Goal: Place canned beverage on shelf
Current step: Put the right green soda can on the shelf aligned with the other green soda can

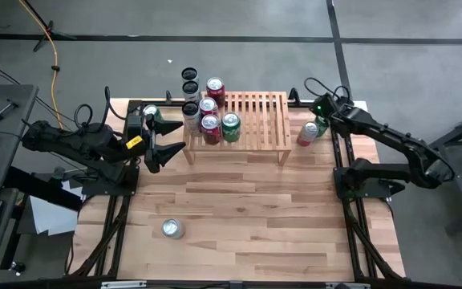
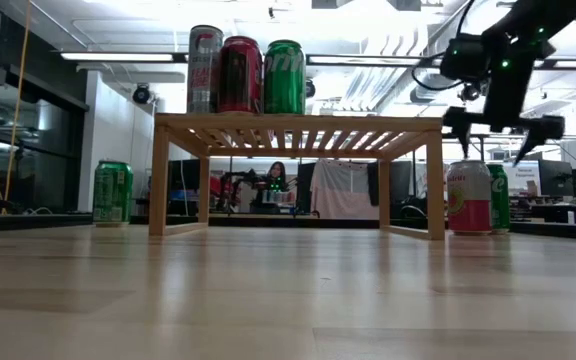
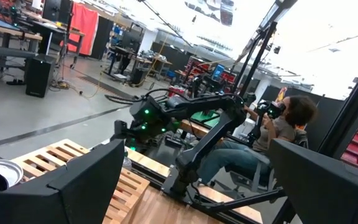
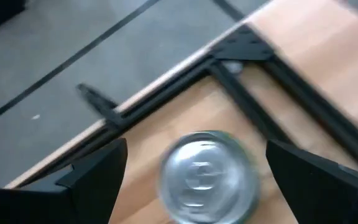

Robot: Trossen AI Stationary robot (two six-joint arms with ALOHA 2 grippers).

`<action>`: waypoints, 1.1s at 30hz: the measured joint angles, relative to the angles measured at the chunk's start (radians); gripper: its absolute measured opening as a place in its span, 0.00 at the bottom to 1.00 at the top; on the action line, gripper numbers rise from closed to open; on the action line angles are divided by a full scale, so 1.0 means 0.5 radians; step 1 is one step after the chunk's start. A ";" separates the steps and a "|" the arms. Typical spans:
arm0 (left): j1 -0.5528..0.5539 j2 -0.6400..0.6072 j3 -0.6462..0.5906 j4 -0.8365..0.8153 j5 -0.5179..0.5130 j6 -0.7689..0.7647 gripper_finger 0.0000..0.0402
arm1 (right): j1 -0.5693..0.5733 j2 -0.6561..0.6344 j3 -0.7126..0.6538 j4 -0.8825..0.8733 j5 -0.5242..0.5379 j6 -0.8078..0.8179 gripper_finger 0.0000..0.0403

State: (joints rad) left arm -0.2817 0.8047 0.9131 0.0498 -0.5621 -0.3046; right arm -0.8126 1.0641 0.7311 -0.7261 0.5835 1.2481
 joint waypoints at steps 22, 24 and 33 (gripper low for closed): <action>0.000 0.000 0.000 0.001 -0.061 -0.068 0.98 | -0.003 0.321 0.001 0.102 -0.085 -0.174 0.85; 0.000 0.000 0.000 0.001 -0.061 -0.085 0.98 | -0.003 0.321 0.001 0.091 -0.103 -0.180 0.76; -0.001 0.000 0.000 0.002 -0.060 -0.124 0.98 | 0.002 0.192 0.015 -0.053 -0.229 -0.371 0.69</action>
State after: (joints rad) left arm -0.2821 0.8047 0.9131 0.0505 -0.5922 -0.3665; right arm -0.8117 1.1603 0.7388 -0.7528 0.4690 1.0626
